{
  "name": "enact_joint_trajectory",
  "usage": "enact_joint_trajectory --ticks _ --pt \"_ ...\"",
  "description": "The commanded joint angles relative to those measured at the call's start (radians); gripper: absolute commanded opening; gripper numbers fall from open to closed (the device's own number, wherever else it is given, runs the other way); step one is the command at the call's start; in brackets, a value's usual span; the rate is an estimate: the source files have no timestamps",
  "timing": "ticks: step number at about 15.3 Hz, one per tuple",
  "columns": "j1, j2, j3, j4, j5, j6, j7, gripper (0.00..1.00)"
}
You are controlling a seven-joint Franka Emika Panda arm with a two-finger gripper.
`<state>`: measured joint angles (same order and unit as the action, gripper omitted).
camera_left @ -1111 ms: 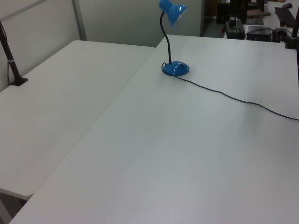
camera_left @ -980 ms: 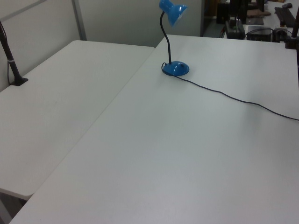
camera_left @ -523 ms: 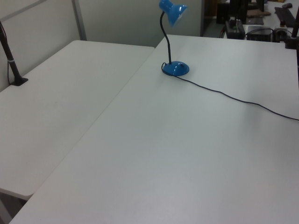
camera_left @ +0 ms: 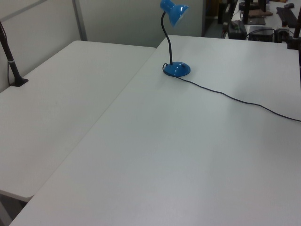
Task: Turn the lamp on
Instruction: 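Move the gripper over the blue lamp base and lower it onto the switch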
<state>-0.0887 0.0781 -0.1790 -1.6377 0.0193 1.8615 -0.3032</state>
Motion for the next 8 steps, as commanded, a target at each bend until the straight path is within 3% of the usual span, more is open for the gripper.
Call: enact_joint_trajectory --ticks 1,5,8 --pt "-0.019 0.138 -0.013 -0.039 0.010 0.279 -0.028 0.00" --pt "-0.045 0.276 -0.011 -0.030 0.019 0.549 -0.031 0.00" --pt "-0.060 0.370 -0.011 -0.027 0.077 0.729 -0.031 0.00"
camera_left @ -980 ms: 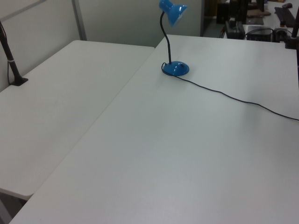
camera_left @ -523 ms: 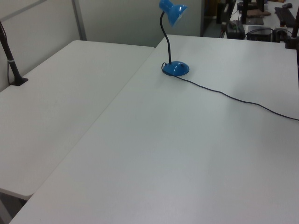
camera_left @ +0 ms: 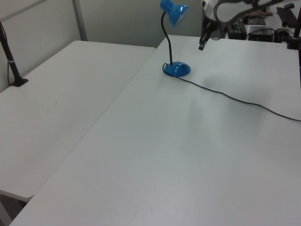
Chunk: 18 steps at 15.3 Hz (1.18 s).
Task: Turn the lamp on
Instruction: 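Move the gripper over the blue lamp base and lower it onto the switch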
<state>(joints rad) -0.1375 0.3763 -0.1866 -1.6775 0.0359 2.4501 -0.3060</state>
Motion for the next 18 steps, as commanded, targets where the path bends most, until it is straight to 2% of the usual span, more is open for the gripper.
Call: enact_joint_trajectory --ticks 1,3,8,10,18 --pt "-0.013 0.099 -0.004 0.018 0.076 0.203 -0.027 0.00" --pt "-0.019 0.150 -0.002 0.050 0.094 0.257 -0.025 0.00" --pt "-0.020 0.253 0.001 0.159 0.111 0.260 -0.016 0.00" --pt "-0.019 0.271 0.001 0.180 0.133 0.262 -0.018 0.00" --pt "-0.013 0.320 0.004 0.229 0.133 0.265 -0.016 0.00"
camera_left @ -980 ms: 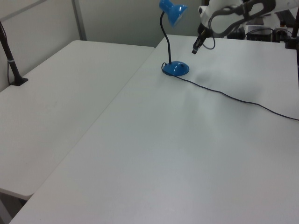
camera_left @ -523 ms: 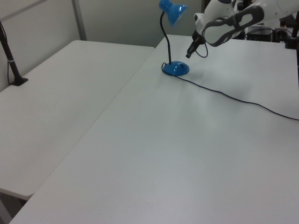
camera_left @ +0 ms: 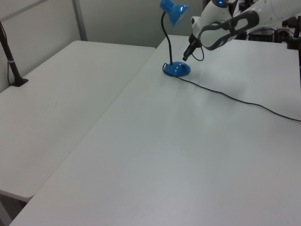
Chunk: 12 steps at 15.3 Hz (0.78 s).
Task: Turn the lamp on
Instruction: 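Move the gripper over the blue lamp base and lower it onto the switch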
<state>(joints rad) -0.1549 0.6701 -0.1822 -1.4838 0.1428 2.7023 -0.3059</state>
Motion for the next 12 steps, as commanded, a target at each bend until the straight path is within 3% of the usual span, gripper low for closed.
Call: enact_joint_trajectory --ticks 1,12 --pt "0.006 0.031 0.000 0.037 0.026 0.014 -0.016 0.00" --pt "0.009 0.055 0.004 0.053 0.021 0.016 -0.019 0.00"
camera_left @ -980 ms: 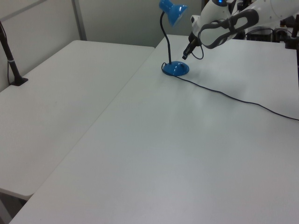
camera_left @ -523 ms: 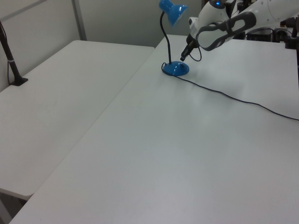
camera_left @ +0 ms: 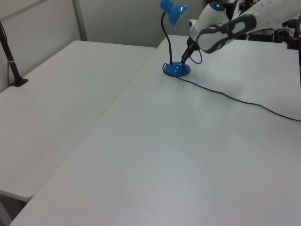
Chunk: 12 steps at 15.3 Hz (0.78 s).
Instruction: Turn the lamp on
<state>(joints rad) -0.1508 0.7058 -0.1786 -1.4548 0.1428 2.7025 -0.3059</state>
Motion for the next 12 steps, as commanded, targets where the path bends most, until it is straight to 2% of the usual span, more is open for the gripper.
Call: enact_joint_trajectory --ticks 1,12 --pt "0.005 0.021 0.001 0.024 0.021 0.016 -0.019 0.00" --pt "0.005 0.052 0.001 0.057 0.018 0.016 -0.021 0.00"
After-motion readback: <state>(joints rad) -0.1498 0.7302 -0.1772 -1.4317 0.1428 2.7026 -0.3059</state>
